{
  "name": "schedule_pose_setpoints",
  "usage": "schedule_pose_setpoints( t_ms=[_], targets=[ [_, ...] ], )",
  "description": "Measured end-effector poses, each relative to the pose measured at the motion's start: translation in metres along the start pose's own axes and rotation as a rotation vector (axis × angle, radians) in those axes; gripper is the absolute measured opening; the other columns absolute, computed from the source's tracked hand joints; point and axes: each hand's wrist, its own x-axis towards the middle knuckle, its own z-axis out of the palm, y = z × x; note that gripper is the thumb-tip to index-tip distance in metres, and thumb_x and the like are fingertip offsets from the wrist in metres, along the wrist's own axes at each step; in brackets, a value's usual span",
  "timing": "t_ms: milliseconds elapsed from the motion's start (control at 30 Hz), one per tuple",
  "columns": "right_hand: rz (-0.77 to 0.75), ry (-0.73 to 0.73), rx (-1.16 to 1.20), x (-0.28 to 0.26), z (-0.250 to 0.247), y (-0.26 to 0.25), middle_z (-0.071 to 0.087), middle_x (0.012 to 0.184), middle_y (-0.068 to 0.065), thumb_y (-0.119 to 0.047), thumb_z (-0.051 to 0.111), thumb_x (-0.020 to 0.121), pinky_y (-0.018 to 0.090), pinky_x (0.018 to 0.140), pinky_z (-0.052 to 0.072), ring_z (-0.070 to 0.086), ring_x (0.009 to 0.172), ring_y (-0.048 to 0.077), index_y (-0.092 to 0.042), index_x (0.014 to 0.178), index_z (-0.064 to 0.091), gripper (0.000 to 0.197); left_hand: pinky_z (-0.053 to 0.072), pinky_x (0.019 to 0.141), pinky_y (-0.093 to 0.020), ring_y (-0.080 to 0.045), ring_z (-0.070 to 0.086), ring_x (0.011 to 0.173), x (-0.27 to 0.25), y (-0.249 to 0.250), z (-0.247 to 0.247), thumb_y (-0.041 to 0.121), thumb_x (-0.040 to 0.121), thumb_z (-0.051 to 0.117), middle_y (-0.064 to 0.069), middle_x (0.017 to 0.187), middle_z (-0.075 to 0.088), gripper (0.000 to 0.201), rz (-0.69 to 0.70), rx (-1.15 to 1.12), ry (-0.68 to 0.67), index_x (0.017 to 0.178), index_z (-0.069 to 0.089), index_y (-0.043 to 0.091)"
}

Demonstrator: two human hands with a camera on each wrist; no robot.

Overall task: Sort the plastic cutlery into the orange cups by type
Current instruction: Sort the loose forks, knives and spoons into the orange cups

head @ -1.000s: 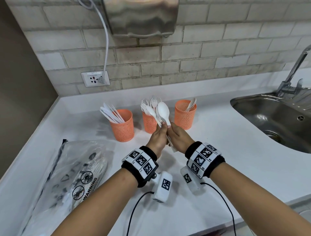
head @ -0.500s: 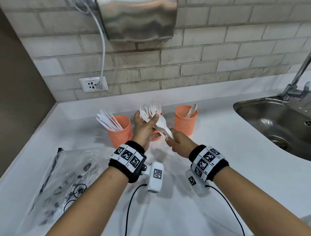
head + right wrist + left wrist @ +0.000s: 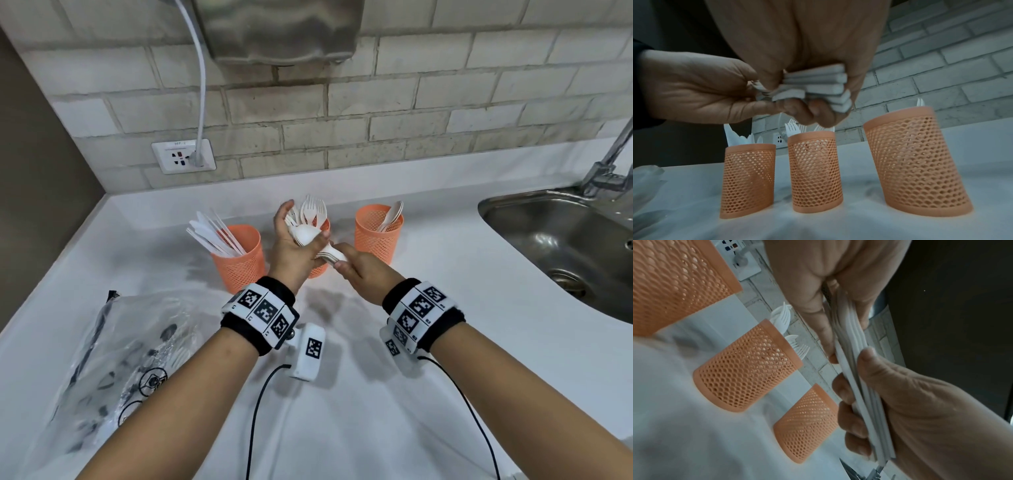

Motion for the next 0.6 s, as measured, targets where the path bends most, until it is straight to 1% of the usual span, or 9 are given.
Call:
schedule_pose_setpoints(
  t_ms=[67, 133, 200, 267, 367, 433, 467, 533, 600],
  targets=[
    [-0.003, -0.007, 0.017, 0.000, -0.003, 0.002, 0.051, 0.089, -0.007, -0.024, 0.038, 0.098, 0.023, 0.073, 0.034, 0.048, 0.085, 0.015, -0.007, 0.137, 0.038, 0.043, 0.058, 0.058, -0.028, -0.017, 0.064, 0.078, 0.002, 0.004, -0.004, -0.002, 0.087, 0.060, 0.001, 0.103, 0.056, 0.056, -0.073, -0.012, -0.036, 0.128, 0.036, 0.028],
    [0.023, -0.019, 0.026, 0.001, -0.008, 0.004, 0.052, 0.099, -0.005, -0.019, 0.041, 0.099, 0.022, 0.078, 0.035, 0.049, 0.090, 0.014, -0.009, 0.139, 0.037, 0.042, 0.058, 0.054, -0.021, -0.016, 0.065, 0.073, 0.004, 0.006, -0.008, -0.001, 0.089, 0.056, -0.001, 0.090, 0.060, 0.031, -0.122, 0.010, -0.109, 0.112, 0.052, 0.018],
    [0.038, -0.035, 0.051, 0.002, -0.012, 0.006, 0.054, 0.090, -0.009, -0.016, 0.043, 0.098, 0.021, 0.072, 0.037, 0.051, 0.088, 0.015, -0.009, 0.136, 0.041, 0.039, 0.057, 0.053, -0.019, -0.022, 0.064, 0.075, 0.003, 0.007, -0.010, -0.002, 0.091, 0.053, -0.007, 0.087, 0.061, 0.019, -0.129, 0.038, -0.175, 0.093, 0.058, 0.016],
    [0.039, -0.044, 0.057, 0.003, -0.013, 0.005, 0.050, 0.078, -0.014, -0.016, 0.043, 0.097, 0.015, 0.067, 0.038, 0.051, 0.081, 0.016, -0.006, 0.131, 0.044, 0.035, 0.057, 0.054, -0.018, -0.021, 0.061, 0.076, 0.002, 0.008, -0.009, -0.004, 0.091, 0.051, -0.008, 0.088, 0.059, 0.020, -0.104, 0.051, -0.179, 0.089, 0.057, 0.015],
    [0.068, -0.048, 0.064, 0.006, -0.013, 0.005, 0.049, 0.071, -0.009, -0.018, 0.043, 0.098, 0.019, 0.060, 0.037, 0.048, 0.065, 0.010, -0.003, 0.120, 0.047, 0.028, 0.058, 0.055, -0.022, -0.020, 0.059, 0.077, 0.003, 0.011, -0.004, -0.010, 0.090, 0.049, -0.011, 0.101, 0.051, 0.035, -0.030, 0.022, -0.153, 0.107, 0.047, 0.021],
    [0.087, -0.058, 0.079, 0.007, -0.012, 0.005, 0.048, 0.069, -0.009, -0.020, 0.041, 0.098, 0.014, 0.055, 0.037, 0.047, 0.059, 0.004, -0.005, 0.114, 0.049, 0.023, 0.059, 0.055, -0.025, -0.023, 0.059, 0.082, 0.004, 0.012, -0.003, -0.010, 0.089, 0.051, -0.015, 0.116, 0.046, 0.059, -0.020, -0.006, -0.127, 0.129, 0.031, 0.030],
    [0.088, -0.063, 0.094, 0.008, -0.012, 0.004, 0.049, 0.070, -0.008, -0.020, 0.040, 0.098, 0.011, 0.053, 0.038, 0.047, 0.059, 0.004, -0.007, 0.111, 0.049, 0.020, 0.058, 0.054, -0.024, -0.023, 0.060, 0.081, 0.005, 0.013, -0.003, -0.007, 0.089, 0.052, -0.015, 0.120, 0.045, 0.065, -0.040, 0.002, -0.102, 0.136, 0.025, 0.028],
    [0.082, -0.056, 0.120, 0.007, -0.010, 0.001, 0.052, 0.075, -0.004, -0.020, 0.038, 0.099, 0.009, 0.050, 0.039, 0.050, 0.059, 0.008, -0.007, 0.109, 0.048, 0.019, 0.057, 0.050, -0.024, -0.022, 0.061, 0.076, 0.006, 0.013, -0.002, -0.001, 0.092, 0.052, -0.013, 0.117, 0.047, 0.055, -0.091, 0.043, -0.072, 0.135, 0.027, 0.021],
    [0.063, -0.045, 0.102, 0.008, -0.008, -0.002, 0.057, 0.082, 0.001, -0.025, 0.037, 0.099, 0.014, 0.055, 0.041, 0.053, 0.064, 0.015, -0.002, 0.111, 0.047, 0.028, 0.057, 0.051, -0.028, -0.024, 0.060, 0.074, 0.006, 0.011, 0.000, 0.002, 0.094, 0.049, -0.015, 0.110, 0.049, 0.033, -0.123, 0.022, -0.082, 0.120, 0.035, 0.016]
  ],
)
